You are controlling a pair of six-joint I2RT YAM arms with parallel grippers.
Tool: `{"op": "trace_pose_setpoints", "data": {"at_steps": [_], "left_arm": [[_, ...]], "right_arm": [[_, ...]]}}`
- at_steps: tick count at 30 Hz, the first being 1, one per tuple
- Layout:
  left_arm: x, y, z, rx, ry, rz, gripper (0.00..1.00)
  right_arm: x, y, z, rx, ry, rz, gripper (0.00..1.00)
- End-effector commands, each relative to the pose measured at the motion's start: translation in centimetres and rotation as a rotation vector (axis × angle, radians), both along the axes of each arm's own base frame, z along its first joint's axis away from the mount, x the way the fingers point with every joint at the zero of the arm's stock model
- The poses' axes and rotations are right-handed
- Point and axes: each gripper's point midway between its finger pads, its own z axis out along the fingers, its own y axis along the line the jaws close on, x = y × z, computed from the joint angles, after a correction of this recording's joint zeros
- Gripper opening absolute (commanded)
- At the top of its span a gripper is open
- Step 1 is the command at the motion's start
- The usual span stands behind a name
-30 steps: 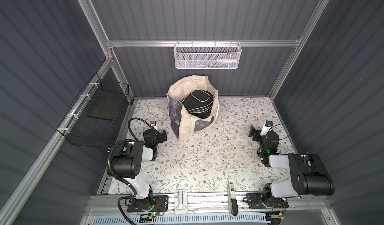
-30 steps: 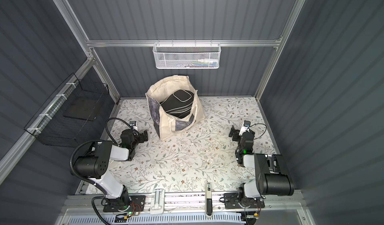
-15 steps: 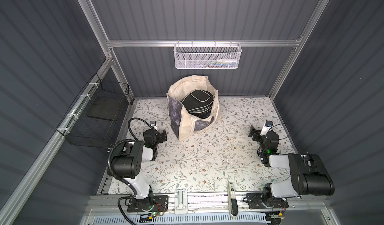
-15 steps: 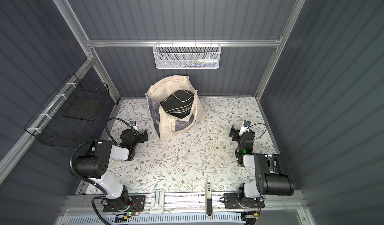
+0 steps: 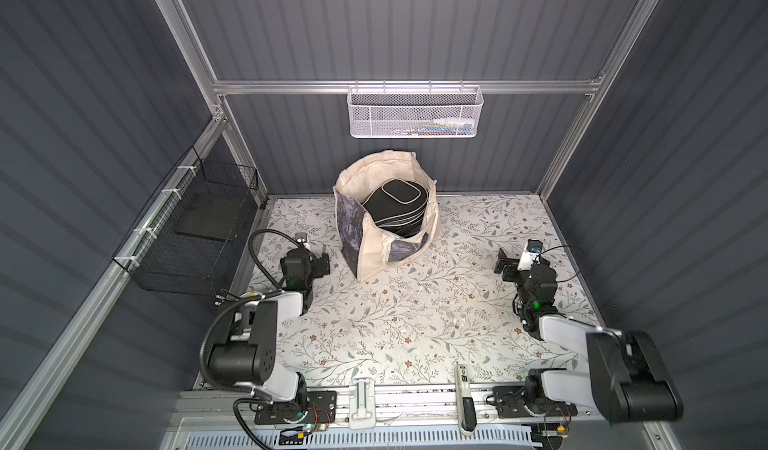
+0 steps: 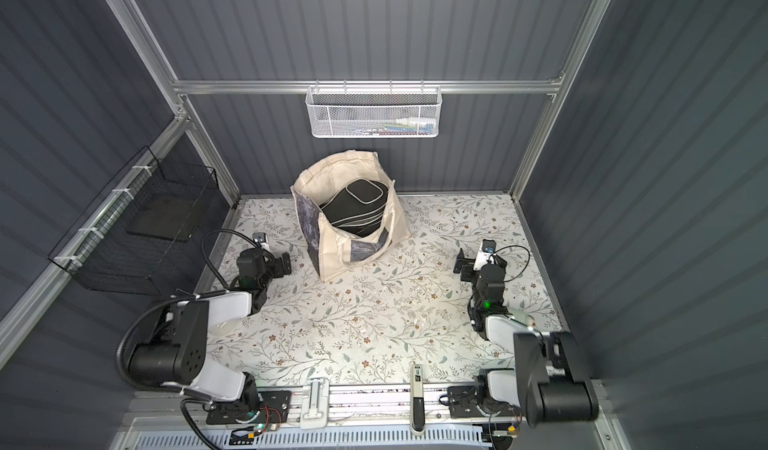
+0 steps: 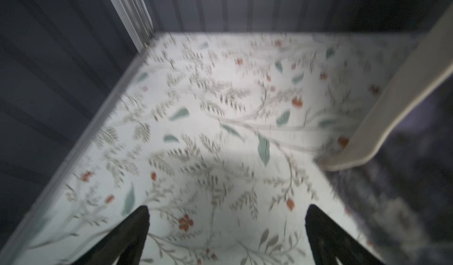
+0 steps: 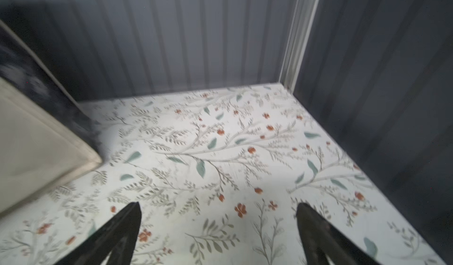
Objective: Remove the ping pong set from the canvas bag
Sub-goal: Adjust the canvas bag at the center of the board.
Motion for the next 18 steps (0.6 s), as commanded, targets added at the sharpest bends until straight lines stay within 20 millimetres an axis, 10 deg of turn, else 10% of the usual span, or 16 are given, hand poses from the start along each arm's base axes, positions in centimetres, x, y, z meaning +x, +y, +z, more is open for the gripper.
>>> {"op": "trace_pose_setpoints", "data": {"at_steps": [1,9,18], "left_arm": [[-0.7,-0.1,5.4,0.001,0.004,0.056,1.00],[1.0,-6.0,14.8,-0.136,0.074,-0.045,1.00],[2.9,-12.2,18.7,-0.254,0.096,-0.149,1.00]], "right_arm": [[-0.6,1.2,5.2,0.020,0.029,0.012,0.99],[-0.4,8.6,18.9,0.071,0.150,0.356,0.99],[5.1,16.9,22.9,0.088,0.345,0.620,0.99]]}}
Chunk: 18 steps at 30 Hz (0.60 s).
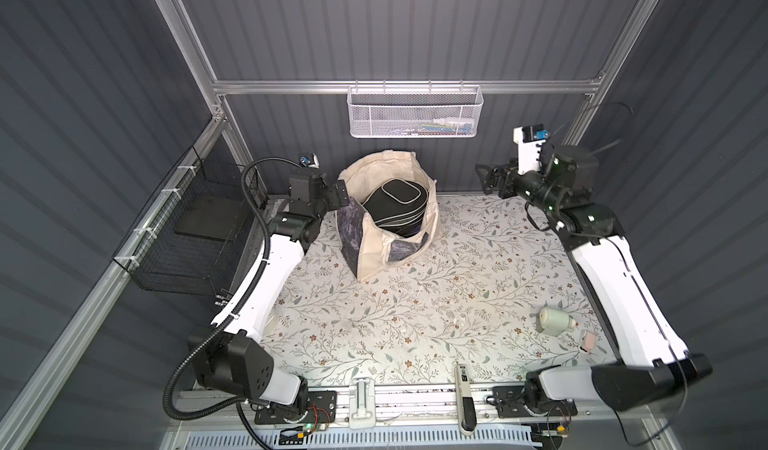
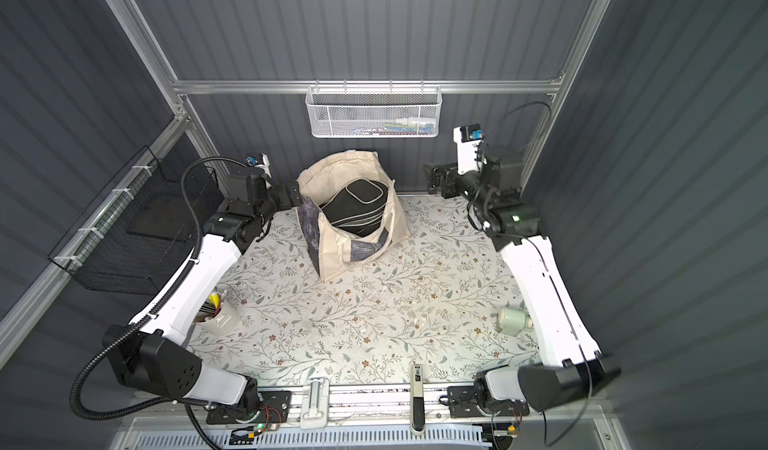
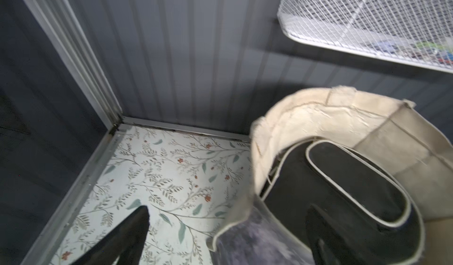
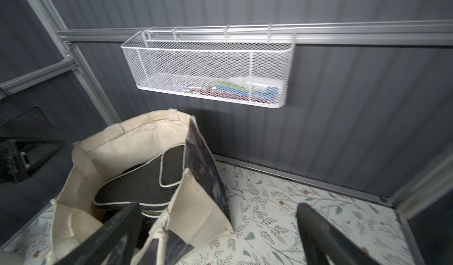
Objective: Remove the ping pong set from the canvas bag
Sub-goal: Adjust the canvas bag at the center of the board.
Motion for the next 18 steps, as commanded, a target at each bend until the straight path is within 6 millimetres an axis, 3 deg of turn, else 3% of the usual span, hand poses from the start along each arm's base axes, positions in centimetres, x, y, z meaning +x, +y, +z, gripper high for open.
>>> {"op": "trace_pose_setpoints", "data": {"at_steps": [1,8,13,16,18], "left_arm": [[-0.1,-2.0,-2.3,-0.045,0.126,-0.039,1.00],[2.0,-4.8,-5.3,-0.057,0.256,-0.040,1.00],[2.6,-4.7,-7.4,-0.034,0.342,0.001,0.99],[2.6,-4.6,-7.7,-0.027,0.357,0.011,0.87],[2.4,-4.5,-7.7,-0.029,0.359,0.014,0.72]], "right_arm": [[0.8,3.1,-4.9,-0.044,0.245,0.104,0.99],[7.7,6.8,-8.3,-0.062,0.355,0.091,0.99],[10.1,9.0,-11.5,-0.082,0.389,0.100,0.99],[10.7,9.7,-13.4,-0.102,0.413,0.104,0.95],[10.8,10.1,-14.5,-0.122,0.427,0.103,0.88]]}}
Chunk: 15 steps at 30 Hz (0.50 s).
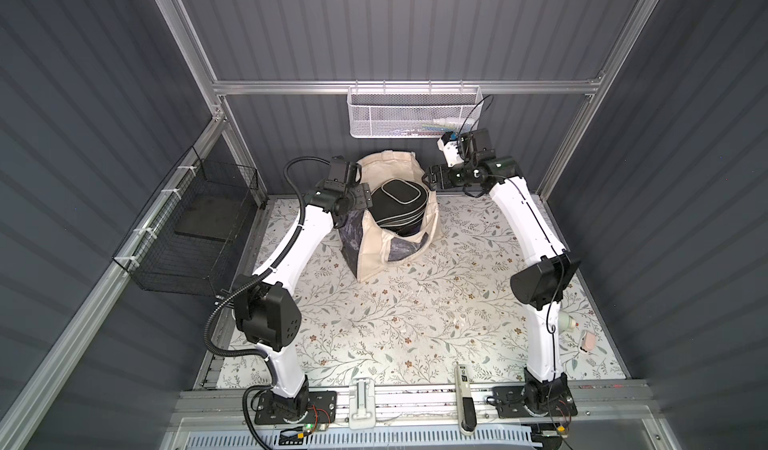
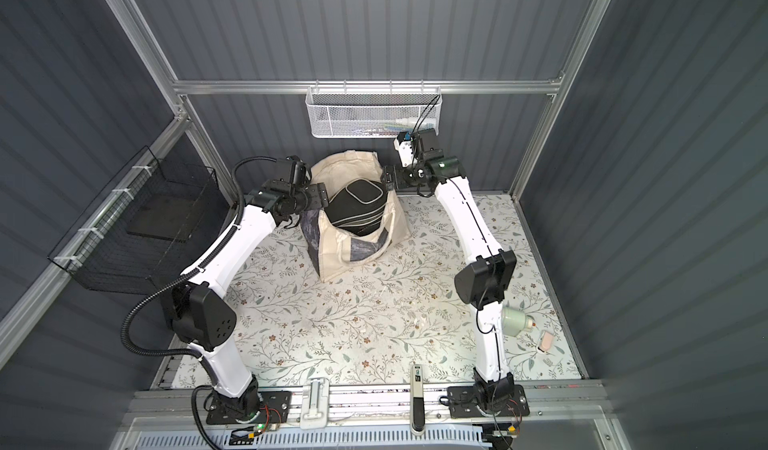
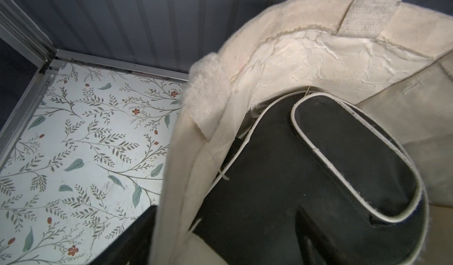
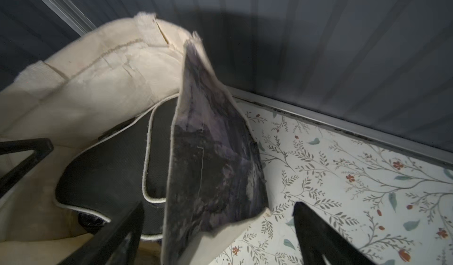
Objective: Remove the ping pong set from the canvas bag
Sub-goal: Adjust the canvas bag at the center of the board.
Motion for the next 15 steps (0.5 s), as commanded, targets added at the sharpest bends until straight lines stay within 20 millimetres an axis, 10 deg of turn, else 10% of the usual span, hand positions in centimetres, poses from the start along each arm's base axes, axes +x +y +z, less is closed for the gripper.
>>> {"op": "trace_pose_setpoints", "data": {"at_steps": [1,7,9,15], "left_arm": [[-1.2,0.6,-1.1,0.030,0.071,0.013,0.66],[-1.5,-0.1,-1.5,0.001,0.079,-0.016,0.00],[-1.5,-0.3,-0.9,-0.006,0.066,-0.032,0.00],[-2.0,-0.7,2.4,-0.009,-0.014,-0.101,0.00]], "right_arm": [[-0.4,0.4,-0.1,-0.020,0.001,-0.001,0.85],[-0.9,-0.1,-0.1,-0.054,-0.005,-0.019,0.23],[-1.5,-0.8,1.0,-0.072,-0.026,-0.031,0.00],[-5.9,-3.3,5.4,-0.096,-0.090,-0.054,0.00]]}}
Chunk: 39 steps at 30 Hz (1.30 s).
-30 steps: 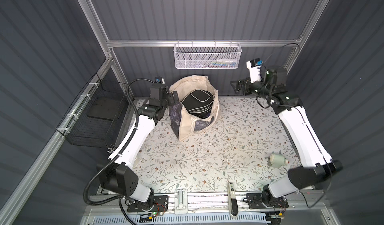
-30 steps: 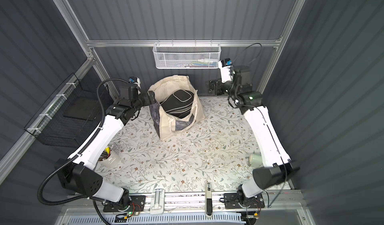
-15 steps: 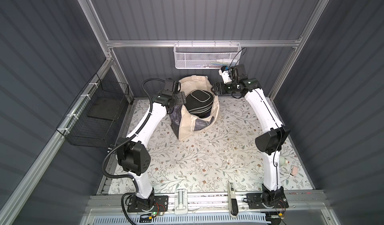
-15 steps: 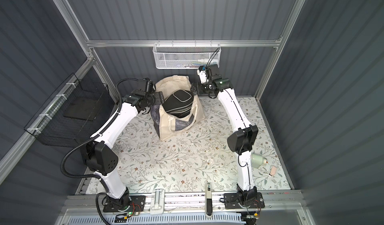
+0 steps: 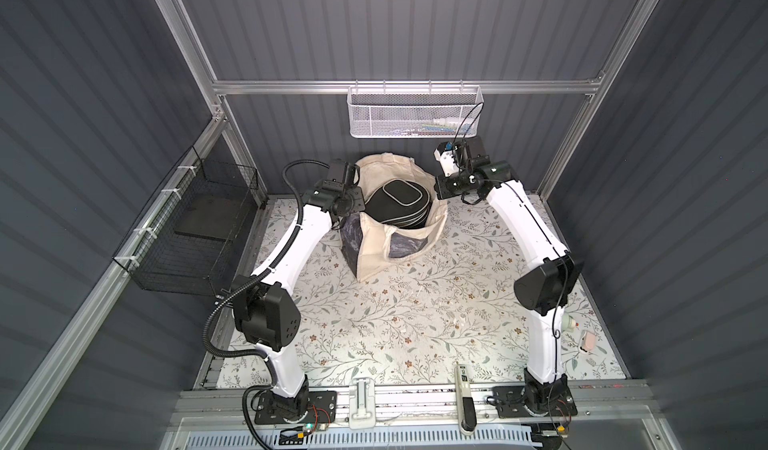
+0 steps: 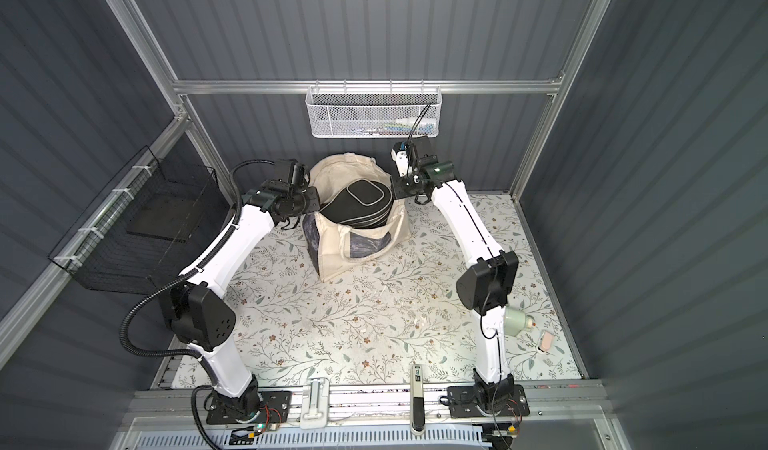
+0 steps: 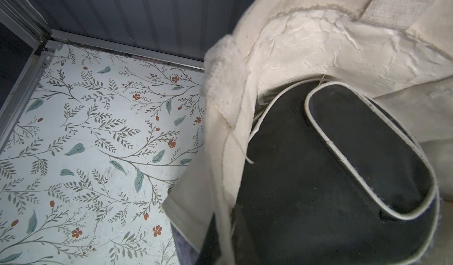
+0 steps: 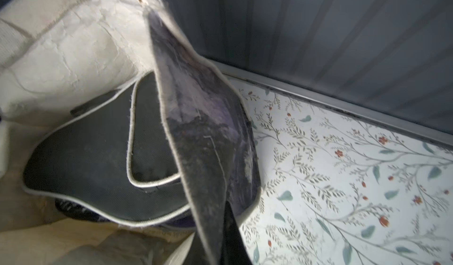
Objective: Remove the ping pong set from the canvas bag
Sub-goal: Adjust the canvas bag at the center of the board.
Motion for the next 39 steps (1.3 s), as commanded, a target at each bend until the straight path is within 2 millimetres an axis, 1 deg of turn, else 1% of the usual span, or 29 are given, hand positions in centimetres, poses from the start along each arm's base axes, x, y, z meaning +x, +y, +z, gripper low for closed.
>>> {"op": "trace_pose_setpoints", "data": {"at_steps": [1,3,6,9,12,14,15,16,18,20,22,23,24,25,26,27,28,30,31,32,33,36,39], "left_arm": [[-1.2,-0.4,3.4,-0.008,-0.070,-0.073,0.00],[-1.8,-0.7,4.4,-0.013,-0.092,-0.107,0.00],[-2.7,-0.8,5.2,-0.011,-0.111,-0.151,0.00],[-3.7,-0.7,5.4,0.015,-0.127,-0.192,0.00],[-5.0,-0.5,5.2,0.030,-0.127,-0.224,0.00],[-6.3,-0.5,4.9,0.017,-0.120,-0.248,0.00],[-6.8,-0.6,4.7,0.012,-0.118,-0.263,0.00],[-7.4,-0.5,4.3,0.006,-0.112,-0.271,0.00],[-8.4,-0.5,3.5,-0.007,-0.103,-0.286,0.00],[-9.3,-0.5,2.7,-0.014,-0.092,-0.300,0.00],[-10.1,-0.5,2.1,-0.013,-0.085,-0.321,0.00],[-10.3,-0.5,2.0,-0.009,-0.086,-0.327,0.00],[-10.5,-0.3,2.1,0.002,-0.087,-0.334,0.16],[-10.5,-0.1,2.0,0.020,-0.084,-0.333,0.47],[-10.5,0.2,1.9,0.041,-0.082,-0.331,0.68],[-10.4,0.2,2.3,0.054,-0.094,-0.336,0.84],[-10.2,0.3,3.1,0.065,-0.117,-0.339,0.99],[-9.4,0.0,5.2,0.087,-0.175,-0.360,1.00],[-8.8,-0.2,6.2,0.099,-0.200,-0.370,1.00],[-8.1,-0.5,7.0,0.110,-0.216,-0.381,1.00],[-7.4,-0.9,7.4,0.120,-0.221,-0.392,1.00],[-5.0,-1.8,6.7,0.156,-0.174,-0.420,1.00],[-3.1,-2.4,4.1,0.195,-0.102,-0.441,1.00]], "right_arm": [[-4.2,-2.3,7.4,0.015,-0.144,-0.023,0.00],[-6.4,-3.2,8.2,0.032,-0.162,-0.033,0.00],[-9.7,-4.6,7.8,0.053,-0.143,-0.062,0.00],[-13.0,-5.8,5.7,0.056,-0.084,-0.103,0.00],[-16.4,-6.5,2.8,0.062,-0.037,-0.140,0.00],[-18.8,-6.8,0.4,0.066,0.003,-0.158,0.00],[-19.7,-6.8,-0.4,0.073,0.015,-0.161,0.00],[-20.6,-7.0,-1.9,0.073,0.042,-0.171,0.00],[-21.9,-7.3,-4.3,0.069,0.085,-0.180,0.00],[-23.1,-7.6,-5.4,0.080,0.102,-0.181,0.00],[-23.8,-7.5,-6.3,0.082,0.119,-0.167,0.03],[-24.1,-7.5,-6.6,0.080,0.127,-0.164,0.03],[-24.3,-7.5,-6.8,0.080,0.131,-0.159,0.04],[-24.4,-7.5,-7.1,0.074,0.136,-0.156,0.07],[-24.4,-7.6,-7.3,0.068,0.138,-0.156,0.10],[-24.4,-7.6,-7.3,0.064,0.136,-0.152,0.14],[-24.3,-7.5,-7.3,0.061,0.134,-0.150,0.25],[-24.2,-7.2,-6.9,0.067,0.129,-0.134,0.48],[-24.0,-7.0,-6.7,0.074,0.125,-0.126,0.62],[-24.0,-6.7,-6.4,0.080,0.124,-0.116,0.72],[-23.9,-6.6,-6.3,0.084,0.122,-0.110,0.77],[-23.7,-6.4,-6.0,0.078,0.124,-0.101,0.85],[-23.8,-6.5,-5.9,0.075,0.134,-0.109,0.88]]}}
